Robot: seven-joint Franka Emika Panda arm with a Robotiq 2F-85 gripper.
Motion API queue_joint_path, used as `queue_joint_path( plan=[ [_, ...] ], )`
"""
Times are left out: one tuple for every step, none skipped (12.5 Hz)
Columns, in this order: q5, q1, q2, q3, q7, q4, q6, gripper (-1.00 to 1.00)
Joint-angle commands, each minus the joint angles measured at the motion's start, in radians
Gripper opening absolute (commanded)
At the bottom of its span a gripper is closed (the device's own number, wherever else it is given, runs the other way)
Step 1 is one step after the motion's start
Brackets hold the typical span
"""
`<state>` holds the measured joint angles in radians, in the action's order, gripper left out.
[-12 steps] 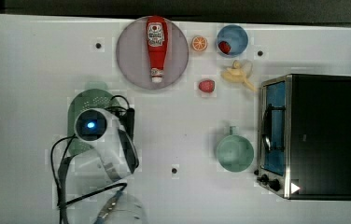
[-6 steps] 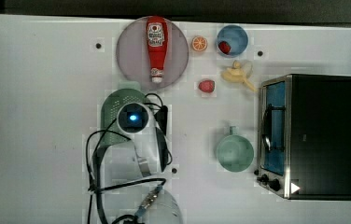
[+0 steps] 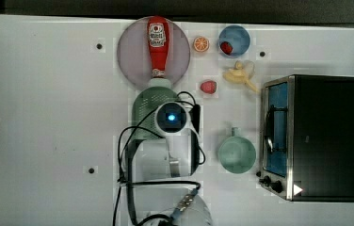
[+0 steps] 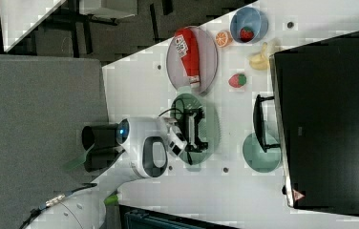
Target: Drag strainer left to right.
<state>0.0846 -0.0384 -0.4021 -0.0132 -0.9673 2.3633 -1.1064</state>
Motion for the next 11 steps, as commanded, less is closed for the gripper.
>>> queue_joint_path(
  plan=[
    [0.005,0.010,0.026,-0.047,0.148,0.007,0.004,1.00],
    [0.005,0.013,0.026,-0.067,0.176,0.007,0.004,1.00],
    [0.005,0.015,0.027,-0.088,0.196,0.007,0.000,1.00],
    [0.005,0.017,0.026,-0.107,0.218,0.008,-0.006,1.00],
    [0.005,0.019,0.027,-0.123,0.243,0.007,-0.011,1.00],
    [0.005,0.020,0.026,-0.135,0.257,0.008,-0.012,1.00],
    [0.005,0.022,0.026,-0.143,0.258,0.008,-0.011,1.00],
    [0.005,0.023,0.027,-0.144,0.264,0.007,-0.012,1.00],
    [0.005,0.023,0.033,-0.136,0.299,0.004,-0.014,1.00],
    [0.005,0.022,0.046,-0.131,0.363,0.005,-0.006,1.00],
    [0.005,0.022,0.064,-0.122,0.469,0.006,0.009,1.00]
  ],
)
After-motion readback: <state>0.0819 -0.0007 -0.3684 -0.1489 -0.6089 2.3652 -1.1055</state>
